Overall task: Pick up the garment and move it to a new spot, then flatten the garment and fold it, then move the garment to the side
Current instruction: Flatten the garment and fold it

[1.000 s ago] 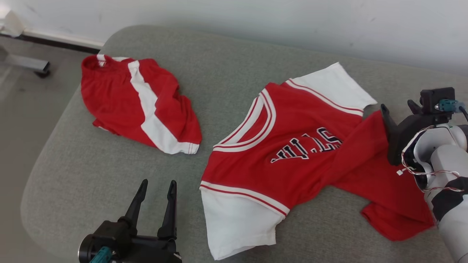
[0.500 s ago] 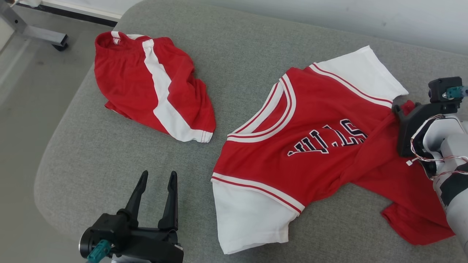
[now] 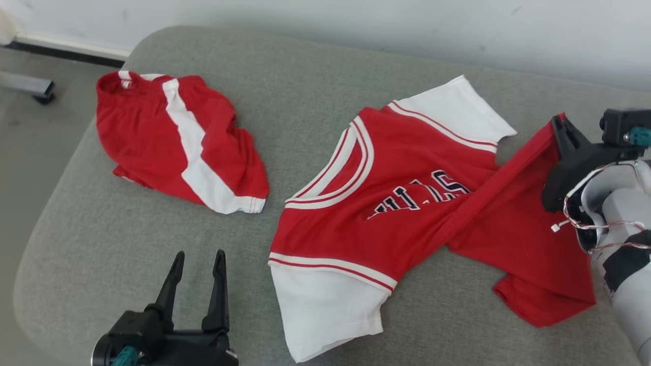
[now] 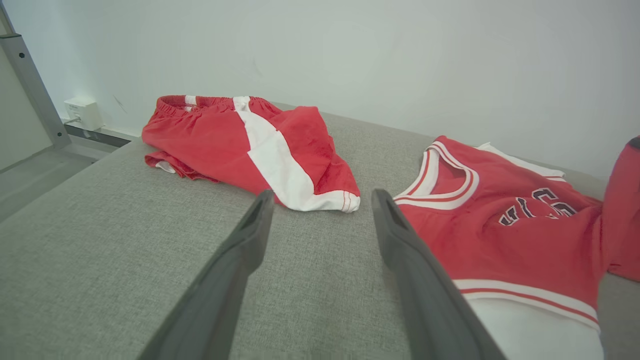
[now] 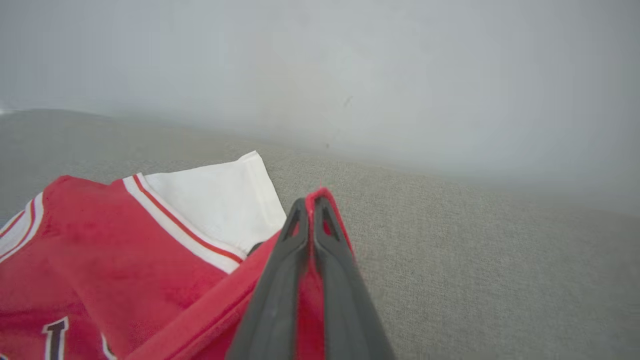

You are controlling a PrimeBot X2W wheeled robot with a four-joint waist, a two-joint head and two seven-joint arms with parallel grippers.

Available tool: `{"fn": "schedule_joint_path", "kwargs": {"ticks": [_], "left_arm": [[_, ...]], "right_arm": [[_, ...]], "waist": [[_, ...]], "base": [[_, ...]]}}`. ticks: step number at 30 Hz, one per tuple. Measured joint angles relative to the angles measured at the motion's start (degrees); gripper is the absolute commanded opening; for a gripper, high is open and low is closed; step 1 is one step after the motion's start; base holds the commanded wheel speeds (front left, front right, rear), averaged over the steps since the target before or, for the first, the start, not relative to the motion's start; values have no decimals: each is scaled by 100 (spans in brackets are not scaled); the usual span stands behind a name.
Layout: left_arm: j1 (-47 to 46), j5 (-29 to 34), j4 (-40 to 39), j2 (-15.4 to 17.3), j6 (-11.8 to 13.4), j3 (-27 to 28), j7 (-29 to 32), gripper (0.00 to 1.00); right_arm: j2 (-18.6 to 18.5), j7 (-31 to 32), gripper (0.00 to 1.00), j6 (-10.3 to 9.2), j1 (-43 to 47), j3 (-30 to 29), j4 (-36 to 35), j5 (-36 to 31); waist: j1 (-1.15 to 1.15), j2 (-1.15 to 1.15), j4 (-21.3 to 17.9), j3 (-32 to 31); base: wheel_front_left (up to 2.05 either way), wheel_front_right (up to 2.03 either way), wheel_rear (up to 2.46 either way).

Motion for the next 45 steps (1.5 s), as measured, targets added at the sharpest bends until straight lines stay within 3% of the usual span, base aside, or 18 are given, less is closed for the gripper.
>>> {"fn": "schedule_joint_path", "kwargs": {"ticks": [8,13,18,25,32,33,34,35,45], "left_arm": [[332,101,-10,-3,-11,230,0,100],[520,158,-7,-2,-12,336,0,100],[610,208,-14,-2,-14,410,0,100],[669,244,22,-3,-56,485,0,100],[671,266,92,-2,-92,502,0,100],[673,267,96,-2,-104,501,0,100],[680,267,98,-2,-109,503,0,100],[690,267,99,-2,-110,506,0,100],[825,386,100,-2,-122,651,0,100]], "right_arm": [[56,-580,0,0,756,67,-832,376],[100,-711,0,0,1729,-120,-1833,511],[223,-737,0,0,2996,-664,-3026,470],[817,-487,0,0,4613,-1629,-4584,263],[1373,27,0,0,5615,-2075,-5208,74],[1408,78,2,0,5703,-2114,-5224,30],[1433,100,41,0,5780,-2161,-5220,-60],[1444,109,100,0,5845,-2199,-5210,-164],[1539,-70,100,0,5913,-2380,-5481,-789]], "waist": [[-1,0,-443,-282],[-1,-1,-804,-496],[-1,-1,-1170,-676],[-1,-1,-1593,-828],[-1,-1,-1729,-958],[-1,-1,-1727,-978],[-1,-1,-1723,-998],[-1,-1,-1720,-1016],[-1,-1,-1669,-1237]], "base": [[0,0,0],[0,0,0],[0,0,0],[0,0,0],[0,0,0],[0,0,0],[0,0,0],[0,0,0],[0,0,0]]}}
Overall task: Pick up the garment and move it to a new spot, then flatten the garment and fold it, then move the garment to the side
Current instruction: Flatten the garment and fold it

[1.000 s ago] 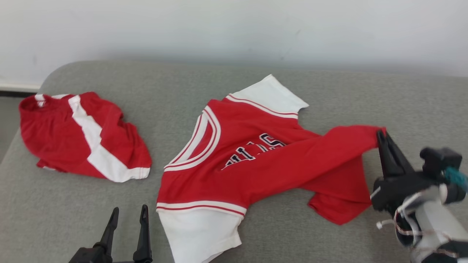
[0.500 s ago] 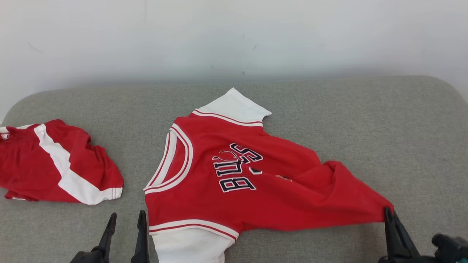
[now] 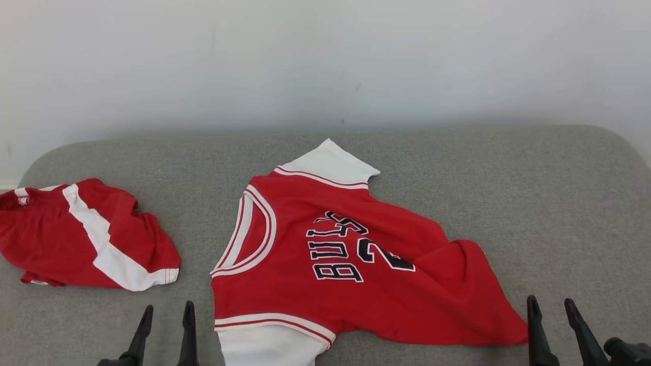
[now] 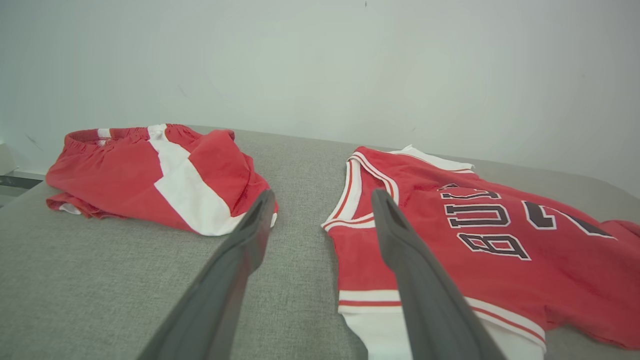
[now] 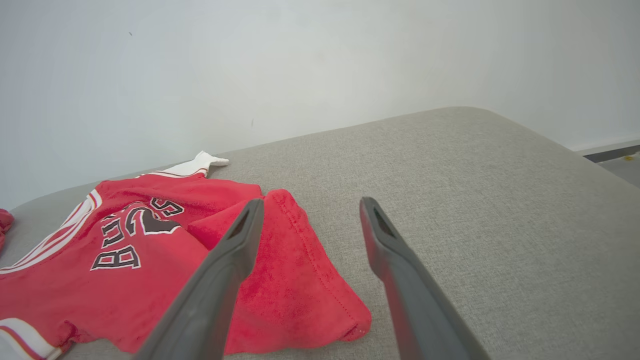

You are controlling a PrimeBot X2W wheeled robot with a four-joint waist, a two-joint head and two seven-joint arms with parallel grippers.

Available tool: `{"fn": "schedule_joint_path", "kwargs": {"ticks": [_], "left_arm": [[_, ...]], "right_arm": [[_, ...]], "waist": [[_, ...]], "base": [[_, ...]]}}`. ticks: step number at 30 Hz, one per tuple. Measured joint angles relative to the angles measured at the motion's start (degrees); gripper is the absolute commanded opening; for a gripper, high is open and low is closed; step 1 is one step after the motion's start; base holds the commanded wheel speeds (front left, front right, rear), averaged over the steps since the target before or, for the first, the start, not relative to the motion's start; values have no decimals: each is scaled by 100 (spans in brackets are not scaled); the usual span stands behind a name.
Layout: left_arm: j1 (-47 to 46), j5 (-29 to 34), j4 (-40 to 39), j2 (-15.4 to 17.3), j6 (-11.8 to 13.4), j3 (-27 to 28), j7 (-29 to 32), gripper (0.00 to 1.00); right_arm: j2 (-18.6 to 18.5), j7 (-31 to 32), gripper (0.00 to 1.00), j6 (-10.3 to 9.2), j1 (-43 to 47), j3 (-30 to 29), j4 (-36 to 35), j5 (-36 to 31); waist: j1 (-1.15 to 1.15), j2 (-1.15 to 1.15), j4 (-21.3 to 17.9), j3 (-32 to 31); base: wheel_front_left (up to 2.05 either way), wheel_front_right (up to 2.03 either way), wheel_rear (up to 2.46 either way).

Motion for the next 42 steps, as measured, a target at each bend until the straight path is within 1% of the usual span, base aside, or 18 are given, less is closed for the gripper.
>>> {"fn": "schedule_joint_path", "kwargs": {"ticks": [4,12,19,27,36,42], "left_arm": [[61,51,-113,0,-2,141,0,100],[203,234,-339,1,-37,344,0,100],[339,371,-476,2,-42,407,0,100],[450,367,-560,8,-49,497,0,100],[488,264,-635,163,-78,480,0,100],[548,268,-681,155,-79,482,0,100]], "right_arm": [[-49,-161,100,0,-73,169,-159,-153],[-58,-441,100,0,-105,378,-327,-194],[-48,-549,100,0,-48,368,-349,-203],[-33,-615,100,0,162,255,-353,-209],[-62,-641,100,0,280,198,-308,-191],[-75,-642,100,0,353,232,-253,-191]], "waist": [[0,0,5,-70],[1,0,30,-181],[1,0,93,-252],[1,0,145,-291],[0,0,129,-319],[1,0,137,-334]], "base": [[0,0,0],[0,0,0],[0,0,0],[0,0,0],[0,0,0],[0,0,0]]}}
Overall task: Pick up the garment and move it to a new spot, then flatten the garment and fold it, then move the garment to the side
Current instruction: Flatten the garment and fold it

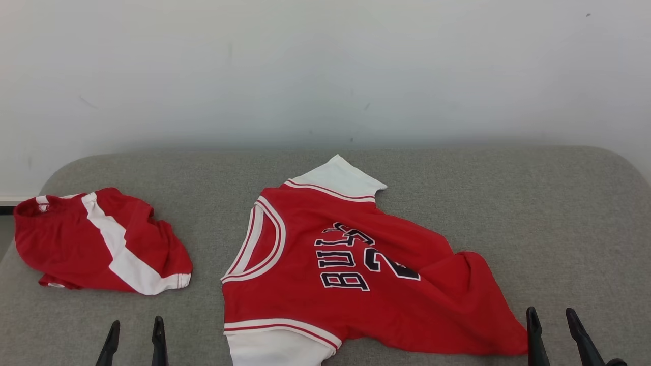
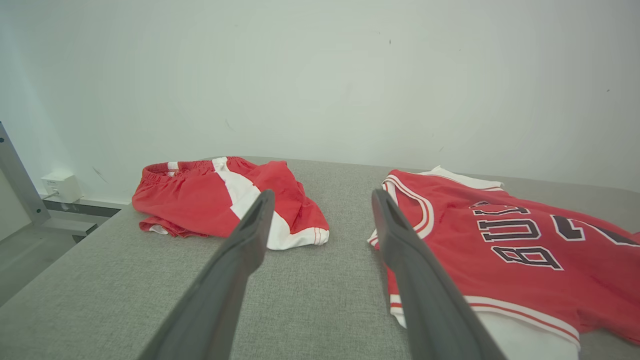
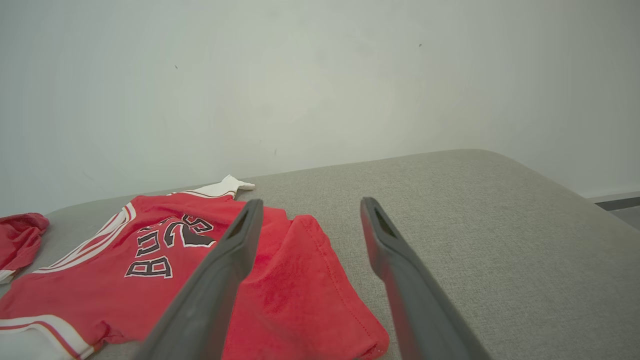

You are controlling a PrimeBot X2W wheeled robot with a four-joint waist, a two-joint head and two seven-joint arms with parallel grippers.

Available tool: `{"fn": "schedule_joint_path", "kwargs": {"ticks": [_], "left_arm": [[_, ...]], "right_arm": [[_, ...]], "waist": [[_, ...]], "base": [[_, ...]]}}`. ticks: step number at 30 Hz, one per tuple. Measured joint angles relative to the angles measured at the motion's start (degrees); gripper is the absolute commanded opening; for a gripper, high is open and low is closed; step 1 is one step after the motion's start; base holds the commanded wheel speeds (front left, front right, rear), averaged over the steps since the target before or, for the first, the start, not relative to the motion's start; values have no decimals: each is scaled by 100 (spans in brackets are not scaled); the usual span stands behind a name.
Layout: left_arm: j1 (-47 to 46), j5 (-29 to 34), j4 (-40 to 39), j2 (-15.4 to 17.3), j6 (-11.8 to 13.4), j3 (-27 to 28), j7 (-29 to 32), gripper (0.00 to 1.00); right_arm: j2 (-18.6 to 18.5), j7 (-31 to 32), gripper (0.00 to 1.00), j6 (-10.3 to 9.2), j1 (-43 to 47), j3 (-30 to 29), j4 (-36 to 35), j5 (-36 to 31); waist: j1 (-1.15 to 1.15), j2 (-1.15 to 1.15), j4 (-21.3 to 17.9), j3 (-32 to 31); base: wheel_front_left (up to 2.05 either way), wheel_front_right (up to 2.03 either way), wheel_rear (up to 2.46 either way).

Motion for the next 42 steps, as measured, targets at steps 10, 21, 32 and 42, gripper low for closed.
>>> {"fn": "schedule_joint_path", "kwargs": {"ticks": [10,21,32,42], "left_arm": [[1,-56,237,0,-8,-235,0,100],[-163,-458,1321,120,-9,-1290,0,100],[-482,-1006,2582,97,-9,-2202,0,100],[-856,-1390,3283,60,-9,-2440,-9,100]], "right_arm": [[-175,157,100,0,-87,15,258,0],[-525,522,100,0,-542,-45,1290,0],[-686,430,100,0,-1313,122,2869,82],[-603,203,100,0,-1931,563,4101,405]], "waist": [[0,0,19,35],[0,0,48,172],[1,1,2,329],[0,1,59,493]], "base": [[0,0,0],[0,0,0],[0,0,0],[0,0,0]]}}
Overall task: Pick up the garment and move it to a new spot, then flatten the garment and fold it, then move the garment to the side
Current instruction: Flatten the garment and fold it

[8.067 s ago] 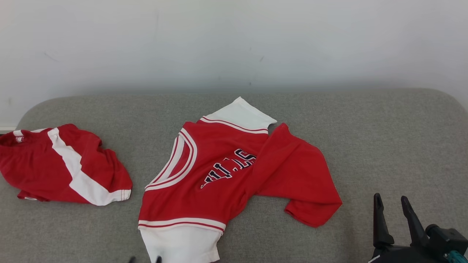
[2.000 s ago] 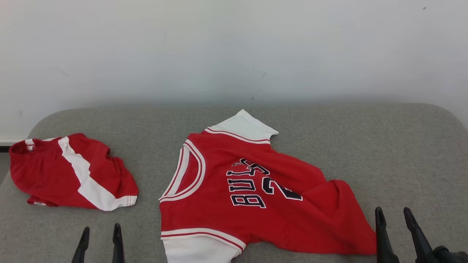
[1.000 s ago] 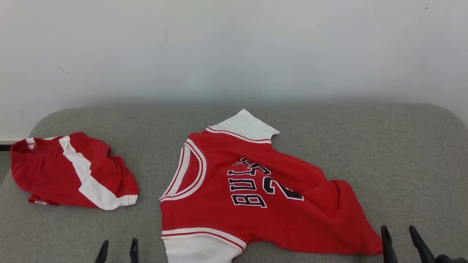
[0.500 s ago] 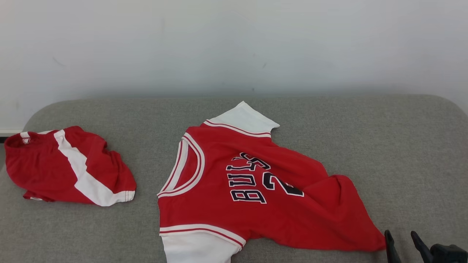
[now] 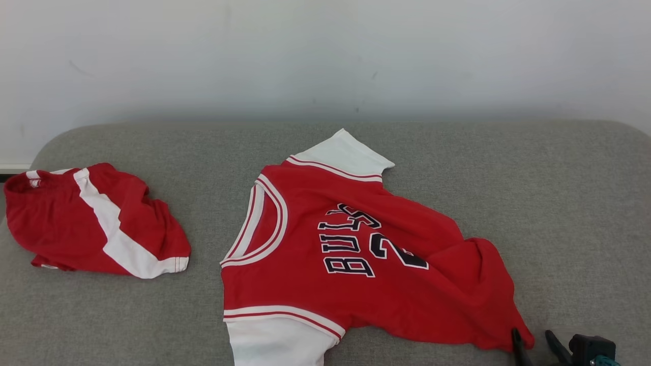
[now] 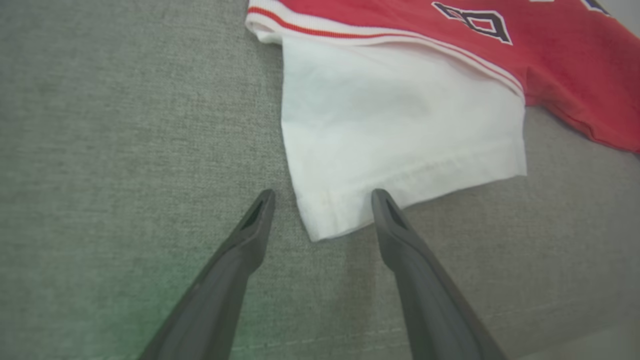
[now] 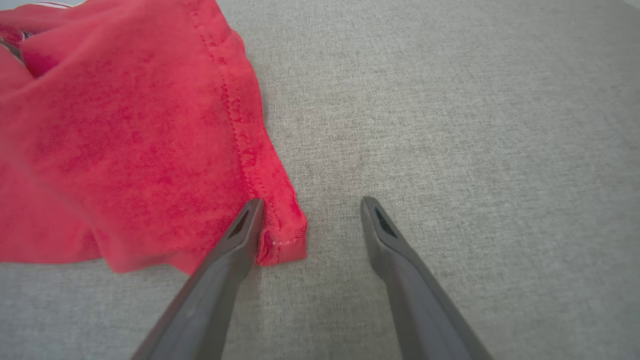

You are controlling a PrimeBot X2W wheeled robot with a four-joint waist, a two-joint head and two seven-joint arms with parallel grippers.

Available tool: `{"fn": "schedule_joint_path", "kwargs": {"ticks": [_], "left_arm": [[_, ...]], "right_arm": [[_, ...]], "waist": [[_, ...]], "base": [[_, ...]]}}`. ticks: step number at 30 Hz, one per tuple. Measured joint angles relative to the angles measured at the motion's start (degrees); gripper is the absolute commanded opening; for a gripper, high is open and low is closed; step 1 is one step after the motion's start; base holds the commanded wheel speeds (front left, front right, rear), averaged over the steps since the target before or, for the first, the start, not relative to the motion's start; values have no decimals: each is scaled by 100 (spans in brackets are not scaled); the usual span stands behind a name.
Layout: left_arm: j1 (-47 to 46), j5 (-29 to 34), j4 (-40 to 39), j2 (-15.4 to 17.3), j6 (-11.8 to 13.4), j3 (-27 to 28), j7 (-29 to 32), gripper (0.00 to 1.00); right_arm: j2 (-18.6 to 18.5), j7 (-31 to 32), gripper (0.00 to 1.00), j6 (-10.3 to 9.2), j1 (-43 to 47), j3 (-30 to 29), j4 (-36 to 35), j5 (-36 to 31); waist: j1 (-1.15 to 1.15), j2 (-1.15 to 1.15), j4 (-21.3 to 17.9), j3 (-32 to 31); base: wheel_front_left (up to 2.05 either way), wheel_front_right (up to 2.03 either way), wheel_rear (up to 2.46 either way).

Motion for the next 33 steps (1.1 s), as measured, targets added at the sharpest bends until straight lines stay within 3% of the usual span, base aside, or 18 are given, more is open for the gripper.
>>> {"fn": "schedule_joint_path", "kwargs": {"ticks": [4,5,6,7,8,9,16,23,28,33], "left_arm": [[-112,-164,181,-36,-3,-94,-24,100],[-134,-232,214,-53,-1,-130,-25,100],[-162,-355,250,-64,2,-163,-32,98],[-181,-433,281,-66,4,-216,-35,76],[-192,-483,304,-63,20,-263,-38,34],[-208,-528,320,-59,21,-318,-40,0],[-194,-911,-59,-141,1,-432,7,0],[-191,-992,-1340,32,1,70,9,0],[-737,-1022,-2074,400,1,231,11,0],[-2090,-1198,-2402,886,1,66,448,0]], "right_arm": [[88,-86,100,-2,-138,237,235,241],[124,-99,47,-12,-149,288,286,341],[160,-105,36,-18,-154,344,322,427],[174,-111,20,-18,-152,414,347,512],[171,-121,0,-18,-144,481,375,588],[175,-131,0,-18,-137,522,385,676],[171,-229,0,-9,168,733,-87,1112],[-18,-246,0,-9,285,609,-1388,1382],[-141,-168,0,-9,-39,604,-2117,1633],[-313,236,0,-9,-956,552,-2524,1882]], "waist": [[0,-1,39,35],[0,-1,45,35],[-1,-1,47,30],[-1,-1,46,27],[-1,-1,43,23],[-1,-1,41,17],[0,-1,7,-34],[0,0,-121,-8],[0,0,-188,78],[0,0,-225,292]], "base": [[0,0,0],[0,0,0],[0,0,0],[0,0,0],[0,0,0],[0,0,0],[0,0,0],[0,0,0],[0,0,0],[0,0,0]]}}
